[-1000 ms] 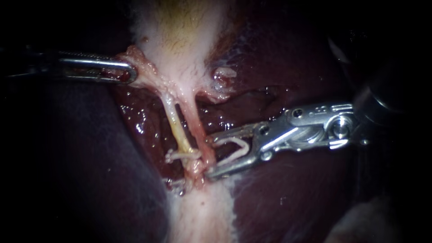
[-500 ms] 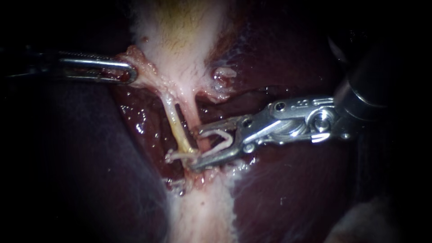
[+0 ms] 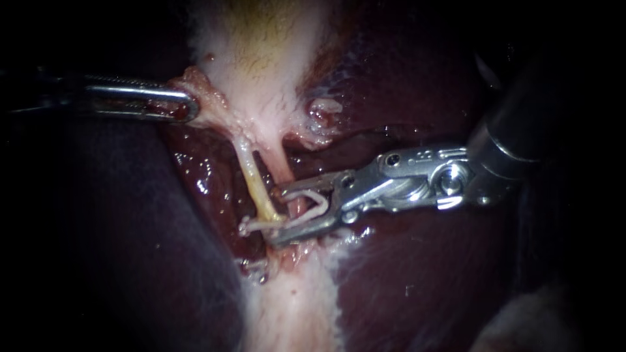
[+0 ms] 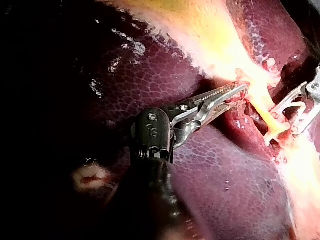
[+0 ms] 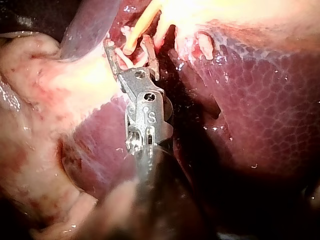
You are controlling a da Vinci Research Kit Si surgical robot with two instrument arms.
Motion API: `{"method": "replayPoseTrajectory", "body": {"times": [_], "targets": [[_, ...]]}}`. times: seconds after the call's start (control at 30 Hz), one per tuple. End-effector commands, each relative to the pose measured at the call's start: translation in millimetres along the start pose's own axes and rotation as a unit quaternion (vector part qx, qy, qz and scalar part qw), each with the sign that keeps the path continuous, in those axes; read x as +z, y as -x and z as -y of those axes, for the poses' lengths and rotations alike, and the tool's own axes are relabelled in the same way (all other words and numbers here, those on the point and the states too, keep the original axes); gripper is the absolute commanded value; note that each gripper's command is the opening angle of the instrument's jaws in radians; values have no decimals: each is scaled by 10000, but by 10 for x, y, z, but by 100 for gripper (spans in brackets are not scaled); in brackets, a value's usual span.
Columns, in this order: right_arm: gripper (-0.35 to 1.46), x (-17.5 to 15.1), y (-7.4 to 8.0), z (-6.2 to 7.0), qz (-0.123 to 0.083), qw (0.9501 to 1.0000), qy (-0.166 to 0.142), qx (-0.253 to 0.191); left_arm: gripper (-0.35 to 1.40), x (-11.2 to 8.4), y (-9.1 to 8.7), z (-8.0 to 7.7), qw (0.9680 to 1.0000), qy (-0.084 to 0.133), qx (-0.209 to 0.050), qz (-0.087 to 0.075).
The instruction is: Clipping second clip left tube
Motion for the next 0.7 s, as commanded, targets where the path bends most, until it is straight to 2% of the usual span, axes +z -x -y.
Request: {"method": "replayPoseTrajectory", "body": {"times": [0.03,0.3,0.7], "targets": [[46,1,2,-4,-2,10000,7,23,-35,0,0,0,10000,0,0,0],[47,5,16,-21,3,10000,29,54,-35,0,0,0,10000,-1,0,0],[47,16,9,-22,-7,9999,49,124,-35,0,0,0,10000,-1,0,0]]}}
